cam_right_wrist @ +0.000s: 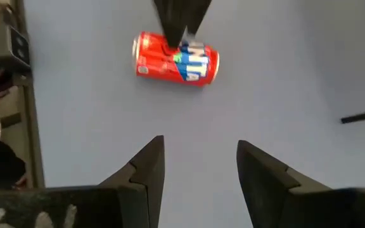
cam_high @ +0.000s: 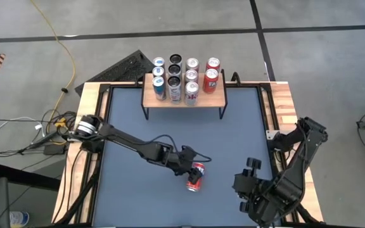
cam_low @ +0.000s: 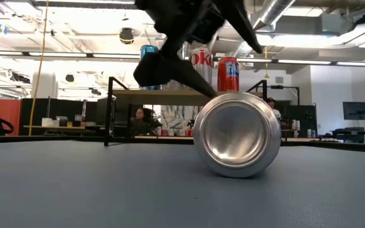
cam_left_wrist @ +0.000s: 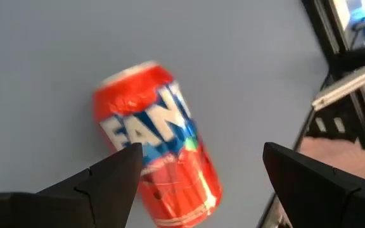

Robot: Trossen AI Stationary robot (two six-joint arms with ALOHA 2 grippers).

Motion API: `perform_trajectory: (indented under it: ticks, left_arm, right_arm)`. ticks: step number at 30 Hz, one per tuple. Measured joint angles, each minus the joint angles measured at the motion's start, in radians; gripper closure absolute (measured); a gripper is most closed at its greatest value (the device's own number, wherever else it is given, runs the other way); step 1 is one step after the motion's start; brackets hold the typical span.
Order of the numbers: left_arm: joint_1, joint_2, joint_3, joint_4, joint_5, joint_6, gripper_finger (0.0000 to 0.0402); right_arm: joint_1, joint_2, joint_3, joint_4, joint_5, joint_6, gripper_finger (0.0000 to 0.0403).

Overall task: Place canned beverage on shelf
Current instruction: Put the orange soda can on the shelf aligned with the other orange soda can

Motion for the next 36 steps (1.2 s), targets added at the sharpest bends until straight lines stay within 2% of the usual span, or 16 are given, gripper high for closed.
perform_trajectory:
  ticks: [7, 10, 21, 31, 36]
  left_arm:
    - [0.007, 0.153, 0.157, -0.1, 0.085, -0.011, 0.0086]
    - [0.012, 0.19, 0.191, -0.183, 0.086, -0.003, 0.0086]
    - [0.009, 0.238, 0.212, -0.113, 0.063, -0.069, 0.0086]
    - [0.008, 0.307, 0.212, 0.01, 0.171, -0.071, 0.0088]
    - [0.009, 0.303, 0.211, 0.103, 0.183, -0.016, 0.0117]
  right_arm:
    - [0.048, 0.0, -0.003, 0.049, 0.05, 0.0, 0.023]
    - [0.07, 0.0, -0.003, 0.067, 0.066, -0.001, 0.023]
    - [0.086, 0.0, -0.003, 0.088, 0.137, -0.001, 0.023]
    - [0.086, 0.0, -0.003, 0.095, 0.141, -0.001, 0.023]
    - [0.088, 0.0, -0.003, 0.096, 0.141, -0.001, 0.023]
